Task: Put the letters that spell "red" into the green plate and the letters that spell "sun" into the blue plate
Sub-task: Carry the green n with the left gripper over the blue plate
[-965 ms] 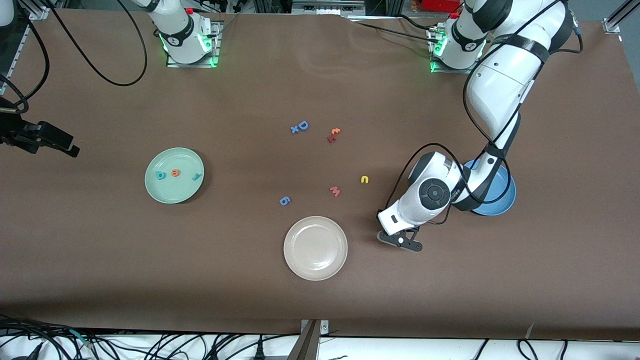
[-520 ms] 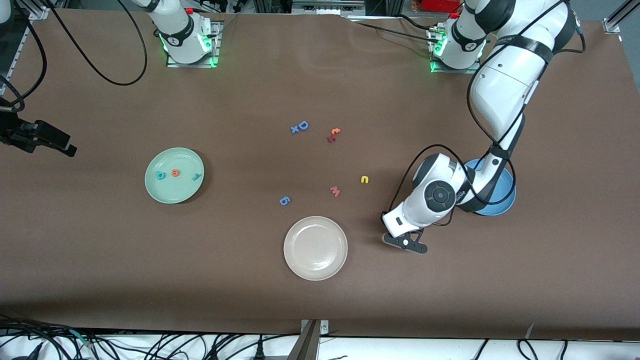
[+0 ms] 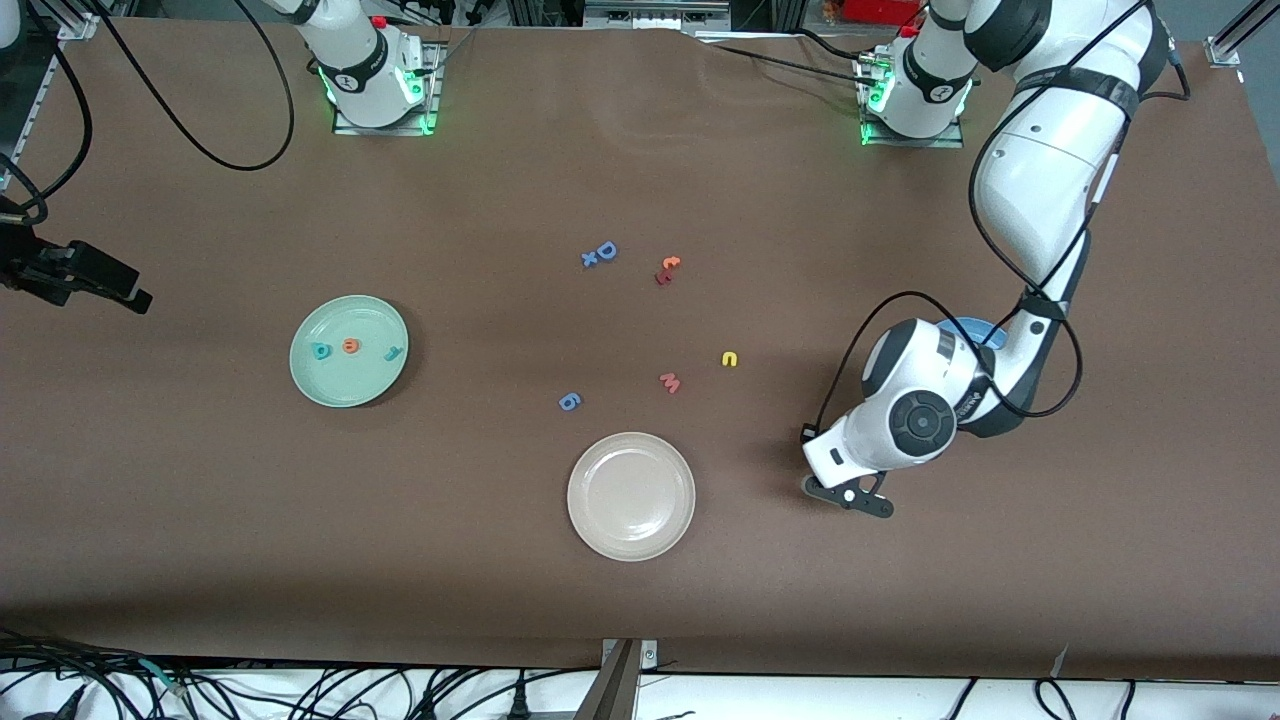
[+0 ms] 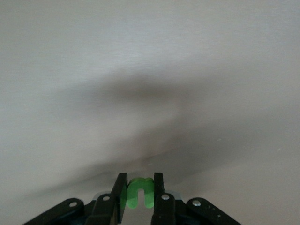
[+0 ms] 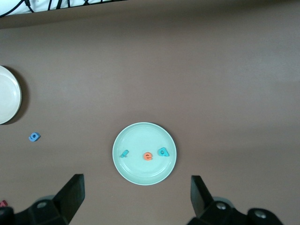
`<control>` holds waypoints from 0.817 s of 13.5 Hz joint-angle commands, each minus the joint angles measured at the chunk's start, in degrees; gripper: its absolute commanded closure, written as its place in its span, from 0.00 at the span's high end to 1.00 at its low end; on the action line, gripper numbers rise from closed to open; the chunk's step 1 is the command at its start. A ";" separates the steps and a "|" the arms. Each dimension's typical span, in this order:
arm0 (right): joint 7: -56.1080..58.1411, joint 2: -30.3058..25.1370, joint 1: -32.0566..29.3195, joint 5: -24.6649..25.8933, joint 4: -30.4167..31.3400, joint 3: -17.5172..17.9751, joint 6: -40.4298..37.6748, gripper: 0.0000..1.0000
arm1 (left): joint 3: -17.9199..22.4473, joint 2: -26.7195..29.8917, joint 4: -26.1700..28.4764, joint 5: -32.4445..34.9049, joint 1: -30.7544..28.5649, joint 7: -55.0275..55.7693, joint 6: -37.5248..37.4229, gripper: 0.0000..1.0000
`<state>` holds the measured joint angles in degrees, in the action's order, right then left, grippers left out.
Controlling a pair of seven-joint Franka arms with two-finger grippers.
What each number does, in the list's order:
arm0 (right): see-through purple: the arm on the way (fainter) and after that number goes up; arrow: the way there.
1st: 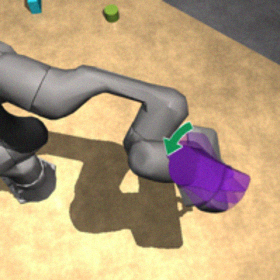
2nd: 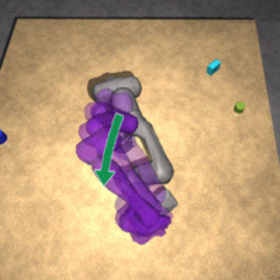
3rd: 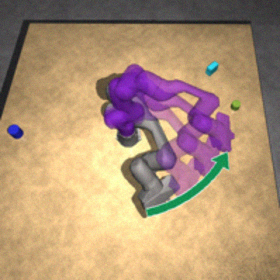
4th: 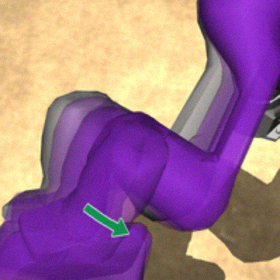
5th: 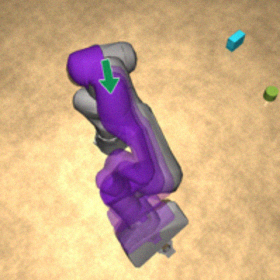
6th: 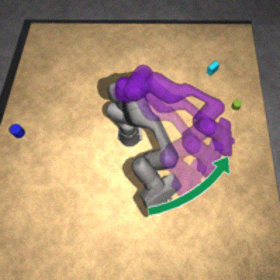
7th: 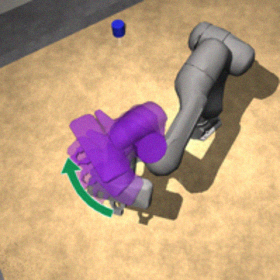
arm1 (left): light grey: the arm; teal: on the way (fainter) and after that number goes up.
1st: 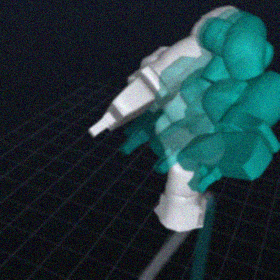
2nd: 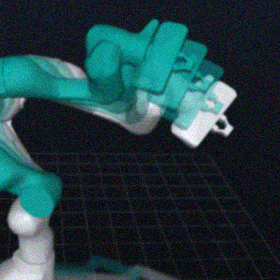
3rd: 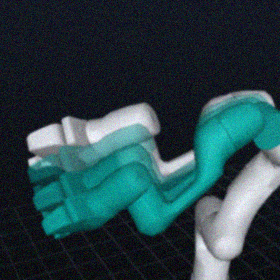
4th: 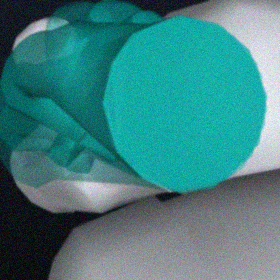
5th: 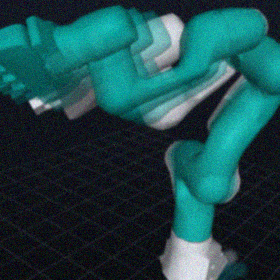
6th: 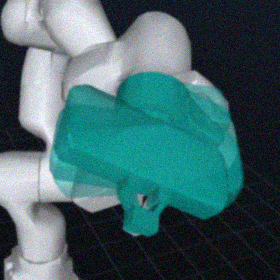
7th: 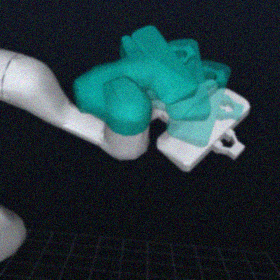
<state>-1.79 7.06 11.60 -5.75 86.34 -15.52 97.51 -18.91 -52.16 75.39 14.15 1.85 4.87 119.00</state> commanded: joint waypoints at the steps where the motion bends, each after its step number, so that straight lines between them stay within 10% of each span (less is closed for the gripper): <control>1: 0.12 -0.12 0.35 1.09 0.67 0.58 0.05 1.00 | -0.07 1.71 -0.24 -0.35 -3.08 -5.55 -4.37 0.20; 6: -0.14 0.76 2.98 3.89 0.67 0.76 0.57 1.00 | -0.42 6.89 1.77 -0.52 -9.48 -12.95 -14.05 0.17; 11: 0.03 0.76 3.08 4.52 0.76 0.76 0.31 1.00 | -1.39 16.81 15.11 -0.79 -17.04 -17.95 -12.32 0.17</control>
<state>-1.83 8.50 14.57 -2.41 86.44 -14.87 97.54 -19.44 -42.32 81.38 14.15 -12.25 -10.72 104.77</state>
